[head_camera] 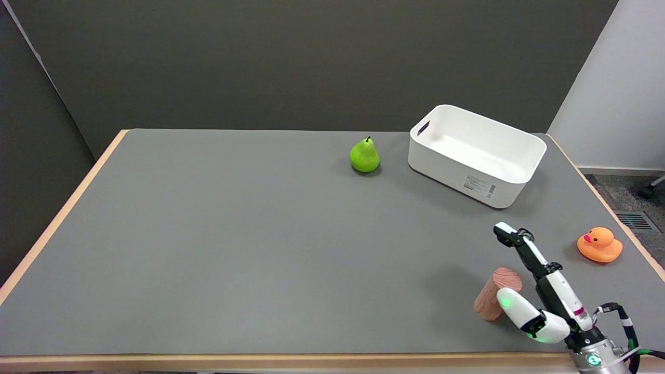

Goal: Pick up the wooden cylinder.

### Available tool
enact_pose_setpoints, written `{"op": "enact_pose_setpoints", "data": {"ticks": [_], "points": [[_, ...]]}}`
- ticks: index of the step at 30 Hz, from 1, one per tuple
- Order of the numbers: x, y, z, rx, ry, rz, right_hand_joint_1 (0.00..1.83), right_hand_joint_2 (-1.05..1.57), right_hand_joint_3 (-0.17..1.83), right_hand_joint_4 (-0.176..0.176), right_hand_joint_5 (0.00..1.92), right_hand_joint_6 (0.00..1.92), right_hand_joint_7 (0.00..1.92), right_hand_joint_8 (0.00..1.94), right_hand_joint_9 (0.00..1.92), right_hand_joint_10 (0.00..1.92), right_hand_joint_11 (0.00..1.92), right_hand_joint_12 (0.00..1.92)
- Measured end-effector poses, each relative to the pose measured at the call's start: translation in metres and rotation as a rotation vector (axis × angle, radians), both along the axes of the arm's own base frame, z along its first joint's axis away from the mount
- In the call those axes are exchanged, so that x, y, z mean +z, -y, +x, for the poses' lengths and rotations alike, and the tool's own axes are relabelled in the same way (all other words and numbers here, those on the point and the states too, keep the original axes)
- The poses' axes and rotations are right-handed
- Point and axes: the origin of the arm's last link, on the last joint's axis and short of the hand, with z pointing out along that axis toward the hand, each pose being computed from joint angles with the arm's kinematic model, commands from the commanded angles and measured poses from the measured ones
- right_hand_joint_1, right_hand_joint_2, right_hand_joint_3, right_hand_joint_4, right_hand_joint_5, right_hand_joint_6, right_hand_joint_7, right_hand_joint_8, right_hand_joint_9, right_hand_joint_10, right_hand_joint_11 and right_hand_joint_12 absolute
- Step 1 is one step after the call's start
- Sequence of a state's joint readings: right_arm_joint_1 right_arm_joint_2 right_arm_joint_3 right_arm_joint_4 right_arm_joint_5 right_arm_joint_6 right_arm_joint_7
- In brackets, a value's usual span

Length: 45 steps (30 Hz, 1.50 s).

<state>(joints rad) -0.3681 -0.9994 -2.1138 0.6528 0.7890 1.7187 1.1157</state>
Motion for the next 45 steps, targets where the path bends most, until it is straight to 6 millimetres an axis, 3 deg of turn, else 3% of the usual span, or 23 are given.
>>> {"op": "enact_pose_setpoints", "data": {"ticks": [7, 9, 11, 17, 19, 22, 24, 34, 45], "points": [[0.004, -0.004, -0.001, -0.007, 0.000, -0.021, 0.32, 0.63, 0.77, -0.176, 0.07, 0.37, 0.13, 0.32, 0.01, 0.58, 0.00, 0.84], [0.005, -0.005, -0.002, -0.015, 0.007, -0.024, 0.26, 0.56, 0.91, -0.176, 0.05, 0.36, 0.07, 0.42, 0.01, 0.56, 0.00, 0.85], [0.006, -0.005, -0.003, -0.022, 0.022, -0.024, 0.25, 0.56, 0.91, -0.176, 0.06, 0.33, 0.06, 0.42, 0.01, 0.56, 0.00, 0.85], [0.009, -0.005, -0.005, -0.034, 0.123, -0.012, 0.22, 0.55, 0.87, -0.176, 0.04, 0.24, 0.02, 0.33, 0.00, 0.37, 0.00, 0.77], [0.011, -0.004, -0.005, -0.035, 0.168, -0.005, 0.38, 0.55, 0.94, -0.176, 0.06, 0.13, 0.03, 0.25, 0.03, 0.26, 0.00, 0.65], [0.014, -0.004, -0.005, -0.034, 0.234, 0.004, 0.22, 0.58, 0.85, -0.176, 0.02, 0.22, 0.00, 0.27, 0.00, 0.25, 0.00, 0.68], [0.017, -0.004, -0.005, -0.032, 0.270, 0.007, 0.41, 0.57, 0.96, -0.176, 0.07, 0.04, 0.04, 0.15, 0.03, 0.14, 0.00, 0.55], [0.023, -0.001, -0.006, -0.046, 0.394, 0.032, 0.42, 0.55, 0.94, -0.176, 0.06, 0.03, 0.03, 0.14, 0.02, 0.14, 0.00, 0.52], [0.013, 0.005, -0.011, -0.090, 0.461, 0.092, 0.44, 0.51, 0.92, -0.176, 0.04, 0.04, 0.01, 0.13, 0.00, 0.13, 0.00, 0.49]]}}
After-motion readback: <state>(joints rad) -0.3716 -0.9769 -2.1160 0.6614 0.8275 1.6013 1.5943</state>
